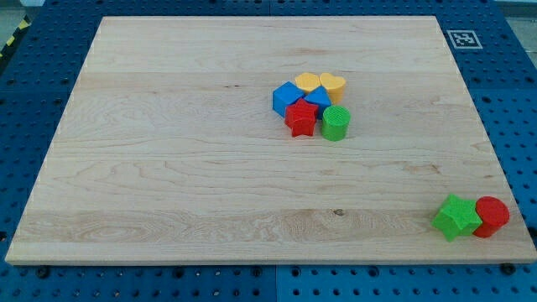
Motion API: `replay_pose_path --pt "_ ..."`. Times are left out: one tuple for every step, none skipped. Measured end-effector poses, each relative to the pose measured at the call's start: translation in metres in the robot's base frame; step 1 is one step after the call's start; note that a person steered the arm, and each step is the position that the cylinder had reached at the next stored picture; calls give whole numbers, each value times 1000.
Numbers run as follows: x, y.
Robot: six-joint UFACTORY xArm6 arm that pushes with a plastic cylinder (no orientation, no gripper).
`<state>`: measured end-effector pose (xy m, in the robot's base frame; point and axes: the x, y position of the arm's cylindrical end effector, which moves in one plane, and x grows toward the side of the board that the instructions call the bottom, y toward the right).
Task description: Move the green star in between the green circle and the red circle
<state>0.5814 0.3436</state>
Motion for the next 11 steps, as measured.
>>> replay_pose_path --pt "0 0" --pt "0 -1" --pt "8 -31" --pt "22 -71" --pt "26 -112" --pt "9 -151" --pt "-28 -170" --pt "-19 -172" --pt "-4 -192" --pt "8 -214" --pt "-57 -215"
